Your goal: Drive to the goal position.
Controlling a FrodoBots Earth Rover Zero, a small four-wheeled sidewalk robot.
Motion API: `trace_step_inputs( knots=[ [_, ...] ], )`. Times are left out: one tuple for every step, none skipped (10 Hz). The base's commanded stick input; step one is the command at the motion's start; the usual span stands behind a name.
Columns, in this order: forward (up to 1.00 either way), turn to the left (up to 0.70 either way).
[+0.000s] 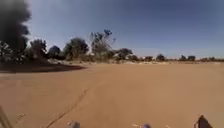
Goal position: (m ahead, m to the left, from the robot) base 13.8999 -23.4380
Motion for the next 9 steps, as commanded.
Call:
trace_step_inputs(
  knots=[
    [0.7, 0.0],
    [0.7, 0.0],
    [0.7, 0.0],
    [0.7, 0.0],
    [0.7, 0.0],
    [0.7, 0.0],
    [0.7, 0.0],
    [0.7, 0.0],
    [0.7, -0.04]
  ],
)
